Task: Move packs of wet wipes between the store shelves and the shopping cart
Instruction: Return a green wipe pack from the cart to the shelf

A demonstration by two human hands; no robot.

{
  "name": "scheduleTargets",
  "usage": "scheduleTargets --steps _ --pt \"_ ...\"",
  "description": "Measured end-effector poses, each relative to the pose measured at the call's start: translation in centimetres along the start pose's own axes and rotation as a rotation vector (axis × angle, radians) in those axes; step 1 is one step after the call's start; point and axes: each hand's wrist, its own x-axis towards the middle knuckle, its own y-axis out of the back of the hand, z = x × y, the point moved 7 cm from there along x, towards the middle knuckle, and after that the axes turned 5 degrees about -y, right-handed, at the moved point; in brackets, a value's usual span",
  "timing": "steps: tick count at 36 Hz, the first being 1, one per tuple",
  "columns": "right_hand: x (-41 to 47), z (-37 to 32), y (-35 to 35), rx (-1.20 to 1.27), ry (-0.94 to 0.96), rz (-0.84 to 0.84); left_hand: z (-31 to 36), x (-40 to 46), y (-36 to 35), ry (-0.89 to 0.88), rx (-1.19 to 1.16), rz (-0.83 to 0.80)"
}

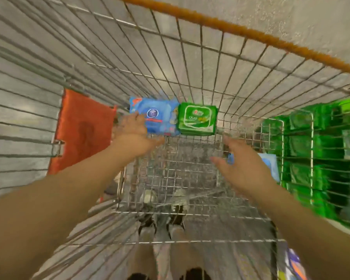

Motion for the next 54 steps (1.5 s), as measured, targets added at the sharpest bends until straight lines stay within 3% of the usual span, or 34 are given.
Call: scheduleTargets --steps 6,9,18,25,31,35,40,43,47,54 --pt "4.8 -0.9 -0.6 0.431 -0.177 0.083 3.0 2.9 -2.4 0.065 -0.483 0.014" --pt "8.0 -0.9 -1.3 0.543 -0.250 0.109 5.2 3.2 -3.5 0.043 -0.583 0.028" --pt "12.8 -1.6 -4.4 0.933 -0.311 -0.065 8.4 3.3 -5.0 0.047 -0.563 -0.003" --pt "13.2 -0.8 -6.6 1.261 -0.332 -0.122 9.0 3.7 -5.4 0.162 -0.667 -0.101" --pt "12.8 -1.1 -7.4 1.354 -0.279 -0.117 10.0 4.4 -6.8 0.201 -0.575 -0.215" --pt "12.8 -0.7 -8.2 1.442 -0.299 -0.077 10.0 4.6 -7.3 0.248 -0.574 -0.187" --pt "10.9 -1.1 -9.4 1.491 -0.355 -0.143 9.2 3.4 -7.4 0.290 -0.609 -0.176" --pt "9.7 -1.3 -10.6 1.552 -0.404 -0.217 8.9 2.0 -7.6 0.342 -0.646 -0.189" --pt "7.2 -1.6 -9.9 1.571 -0.396 -0.183 8.8 -1.1 -7.3 0.405 -0.755 -0.203" --pt "1.5 -2.2 -5.6 1.550 -0.401 -0.228 9.5 -7.6 -2.3 0.335 -0.948 -0.170"
